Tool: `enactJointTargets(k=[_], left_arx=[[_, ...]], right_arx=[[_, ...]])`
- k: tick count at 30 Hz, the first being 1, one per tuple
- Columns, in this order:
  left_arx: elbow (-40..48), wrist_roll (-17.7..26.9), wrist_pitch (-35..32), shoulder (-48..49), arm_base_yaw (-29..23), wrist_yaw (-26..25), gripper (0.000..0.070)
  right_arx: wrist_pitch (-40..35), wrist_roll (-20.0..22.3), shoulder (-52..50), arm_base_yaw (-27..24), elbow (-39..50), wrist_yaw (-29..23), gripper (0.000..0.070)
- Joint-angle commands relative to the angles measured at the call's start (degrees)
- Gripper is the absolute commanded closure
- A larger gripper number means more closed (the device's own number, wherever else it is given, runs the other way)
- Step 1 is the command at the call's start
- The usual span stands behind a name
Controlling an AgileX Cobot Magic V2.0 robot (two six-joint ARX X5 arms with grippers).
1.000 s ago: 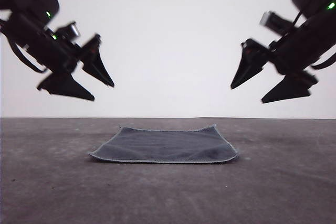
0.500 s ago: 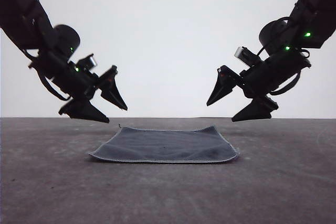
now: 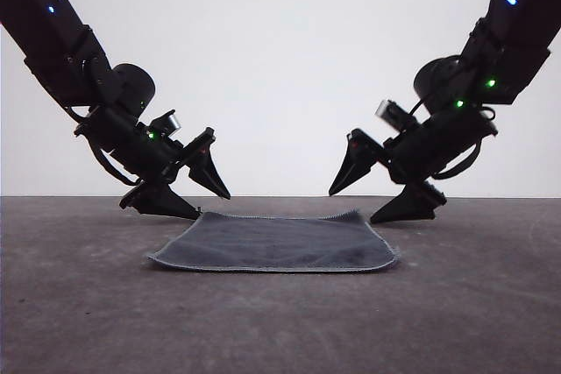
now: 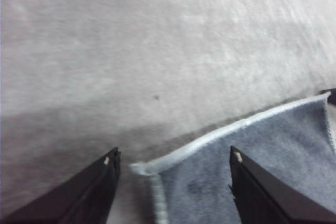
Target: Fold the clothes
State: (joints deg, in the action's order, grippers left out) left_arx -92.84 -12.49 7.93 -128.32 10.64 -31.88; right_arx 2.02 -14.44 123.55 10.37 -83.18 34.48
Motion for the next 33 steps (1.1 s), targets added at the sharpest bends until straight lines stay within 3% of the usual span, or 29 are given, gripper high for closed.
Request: enactJointTargets(k=[1,5,12,15,17,18,20,21,23,33], left_arx=[[-1.4,-0.4,0.0,-1.8,0.4,-0.6,0.0301],[-1.4,-0.6,1.7,-1.8,1.2,-1.8,0.0301],[-1.4,-0.7,3.3,-1.8,1.8,-1.8,0.0301],[-1.4,-0.7,4.4,-1.8,1.8,-2.2,0.0301],[-1.4,-0.5,5.4,-1.8,1.8,-2.3,0.0305],[-1.4,-0.2,5.9,-1.8,1.8,-2.3,0.0308],[-1.4,-0.1,6.2,-1.8,1.8,-2.3,0.0374],[-1.4,0.1,6.2,-1.8,1.7,-2.3,0.0467],[-1.4,0.3,6.2,-1.8,1.6,-2.3,0.0673],[-1.4,0.5,9.0,-1.6,0.9,-2.9,0.0687]], right_arx=[[0.1,-0.6,2.0,0.5,-1.3,0.0,0.012],[0.4,-1.0,2.4,1.3,-1.3,0.0,0.0129],[0.6,-1.1,2.4,2.1,-1.3,0.0,0.0282],[1.6,-1.0,2.4,2.2,-1.3,0.0,0.0301],[1.9,-0.9,2.4,2.2,-1.3,0.0,0.0357],[1.9,-0.6,2.4,2.1,-1.3,0.0,0.0421],[1.8,0.1,2.4,2.1,-1.3,-0.1,0.059],[1.7,0.4,2.4,2.1,-1.3,-0.3,0.0681],[1.6,0.7,2.4,1.8,-1.3,-0.5,0.07],[5.3,2.7,2.3,1.1,-3.2,1.0,0.07]])
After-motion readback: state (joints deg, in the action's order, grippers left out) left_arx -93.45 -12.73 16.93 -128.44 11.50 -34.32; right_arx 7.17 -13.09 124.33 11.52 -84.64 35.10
